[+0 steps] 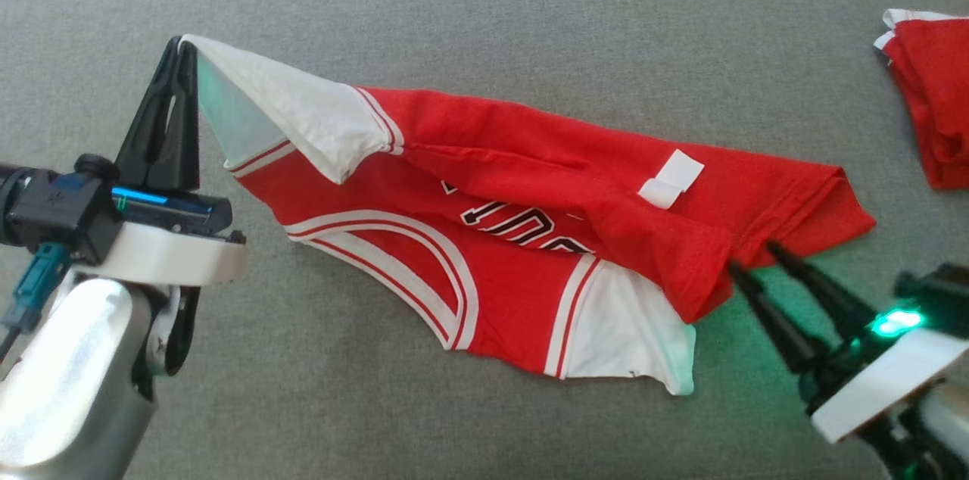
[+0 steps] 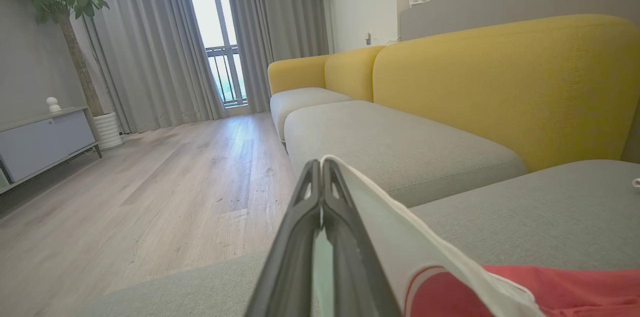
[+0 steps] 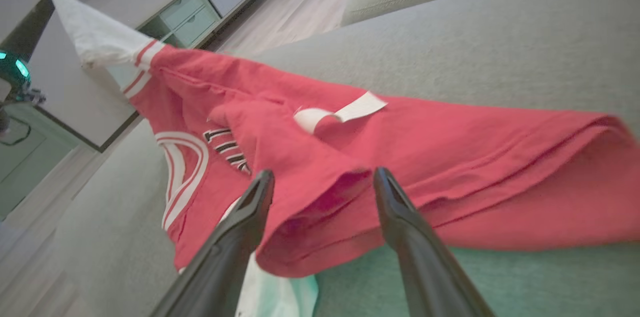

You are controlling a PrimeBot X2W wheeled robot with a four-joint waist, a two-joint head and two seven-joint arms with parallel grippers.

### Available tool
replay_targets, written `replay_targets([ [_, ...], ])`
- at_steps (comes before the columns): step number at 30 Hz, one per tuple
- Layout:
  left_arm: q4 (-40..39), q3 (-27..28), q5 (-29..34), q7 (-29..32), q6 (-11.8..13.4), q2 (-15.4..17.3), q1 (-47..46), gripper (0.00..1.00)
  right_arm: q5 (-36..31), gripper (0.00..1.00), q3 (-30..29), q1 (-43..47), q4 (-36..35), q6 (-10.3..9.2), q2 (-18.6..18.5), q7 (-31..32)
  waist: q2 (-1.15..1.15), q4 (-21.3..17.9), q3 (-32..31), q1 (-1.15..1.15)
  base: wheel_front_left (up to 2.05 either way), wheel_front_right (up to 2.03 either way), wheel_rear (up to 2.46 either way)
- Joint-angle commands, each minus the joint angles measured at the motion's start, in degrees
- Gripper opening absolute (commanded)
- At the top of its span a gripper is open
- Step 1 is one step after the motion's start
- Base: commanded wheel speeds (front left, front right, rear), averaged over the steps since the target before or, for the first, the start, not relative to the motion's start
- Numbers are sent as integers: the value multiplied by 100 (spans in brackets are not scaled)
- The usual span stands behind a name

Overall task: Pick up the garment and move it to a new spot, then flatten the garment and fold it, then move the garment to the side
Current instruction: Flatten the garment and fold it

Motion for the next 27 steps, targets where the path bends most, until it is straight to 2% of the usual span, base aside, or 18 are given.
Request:
replay_targets([
  [1, -184, 274, -8, -50, 31, 233, -212, 0, 175, 100, -89, 119, -161, -5, -239, -3, 0, 10, 12, 0, 0, 0, 0],
  [7, -153, 184, 16, -86, 10, 160, -292, 0, 502, 100, -143, -2, -15, -5, -251, 64, 0, 97, 62, 0, 0, 0, 0],
  [19, -127, 51, 65, -100, -10, 96, -431, 0, 432, 100, 93, -419, 634, -5, 35, 7, 0, 209, 85, 0, 0, 0, 0],
  [20, -130, 45, 68, -99, -8, 97, -433, 0, 434, 96, 136, -447, 667, -5, 63, 0, 0, 210, 90, 0, 0, 0, 0],
  [23, -100, 27, 66, -105, -23, 98, -459, 0, 439, 68, 269, -525, 721, -5, 112, -10, 0, 217, 101, 0, 0, 0, 0],
  [24, -89, 22, 64, -108, -29, 99, -467, 0, 443, 54, 310, -546, 732, -5, 121, -14, 0, 218, 104, 0, 0, 0, 0],
  [25, -79, 18, 61, -111, -33, 99, -475, 0, 451, 46, 348, -566, 742, -5, 124, -19, 0, 219, 106, 0, 0, 0, 0],
  [27, -59, 13, 56, -119, -37, 100, -488, 0, 458, 22, 406, -602, 759, -5, 120, -32, 0, 221, 107, 0, 0, 0, 0],
])
